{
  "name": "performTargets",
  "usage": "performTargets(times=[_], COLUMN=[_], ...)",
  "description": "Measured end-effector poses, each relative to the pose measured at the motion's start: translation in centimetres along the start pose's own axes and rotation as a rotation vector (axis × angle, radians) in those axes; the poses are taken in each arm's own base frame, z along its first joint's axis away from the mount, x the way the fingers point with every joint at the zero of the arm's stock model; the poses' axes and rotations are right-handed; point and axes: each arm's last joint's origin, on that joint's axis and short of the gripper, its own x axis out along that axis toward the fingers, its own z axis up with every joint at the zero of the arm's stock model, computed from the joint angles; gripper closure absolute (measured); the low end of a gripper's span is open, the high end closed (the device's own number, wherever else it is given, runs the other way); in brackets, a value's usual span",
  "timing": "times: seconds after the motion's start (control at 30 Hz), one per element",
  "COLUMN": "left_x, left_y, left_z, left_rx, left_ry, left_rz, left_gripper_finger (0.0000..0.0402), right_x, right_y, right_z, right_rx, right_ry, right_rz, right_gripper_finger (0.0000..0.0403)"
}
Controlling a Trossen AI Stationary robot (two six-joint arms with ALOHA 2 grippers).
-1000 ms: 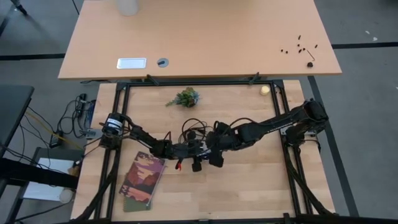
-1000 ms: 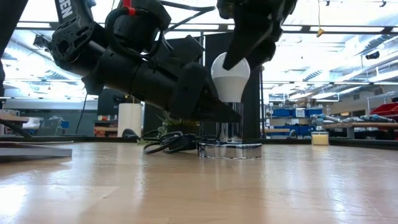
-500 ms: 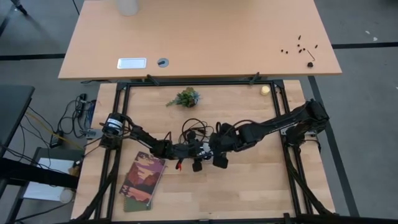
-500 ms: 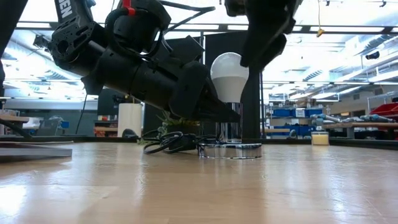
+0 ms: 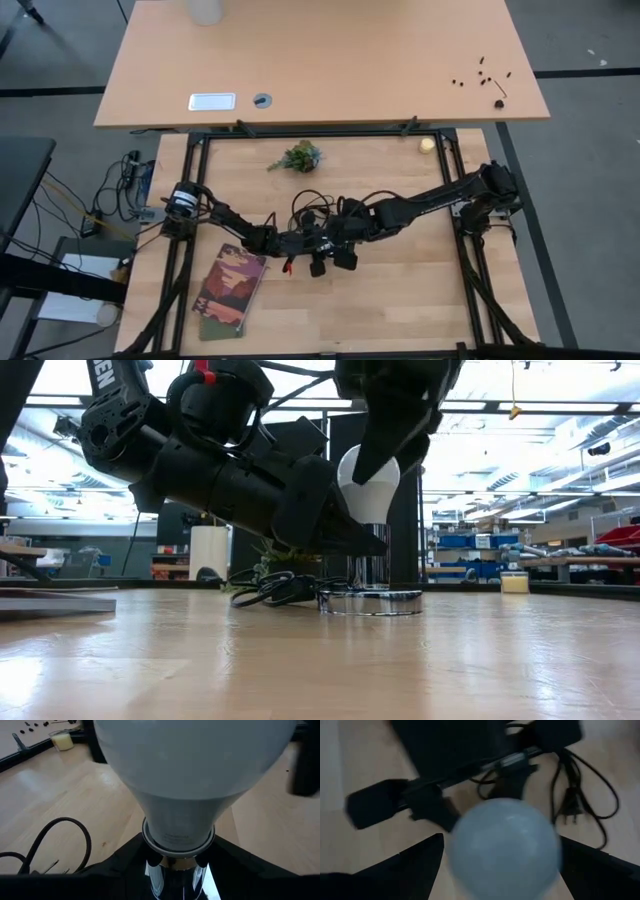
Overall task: Screw lightbulb
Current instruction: Remove the white lightbulb from the lamp socket
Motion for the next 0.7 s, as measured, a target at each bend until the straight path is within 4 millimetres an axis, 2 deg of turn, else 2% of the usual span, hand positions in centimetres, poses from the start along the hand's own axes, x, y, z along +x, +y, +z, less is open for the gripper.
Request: performTargets(times=[0.3, 0.4, 0.7], left_x=[0.0, 0.0, 0.0], left_y=[0.0, 0.0, -0.1], left_z=[0.1, 0.1, 0.1], left_rx=[-0.013, -0.017, -0.032], left_ry=[-0.009, -0.01, -0.014], left_rz=[-0.001, -0.002, 0.0], left_gripper_finger=[0.0208, 0.0208, 0.0208], right_x=[1.4, 1.9, 1.3], right_y=[-1.0, -1.1, -1.1], right_z=[0.4, 0.5, 1.2], right_rx=[0.014, 0.007, -0.089], right_ry=[0.035, 0.036, 0.018], right_rz=[0.043, 0.04, 0.05], right_gripper_finger=[0.0039, 0.0057, 0.0129])
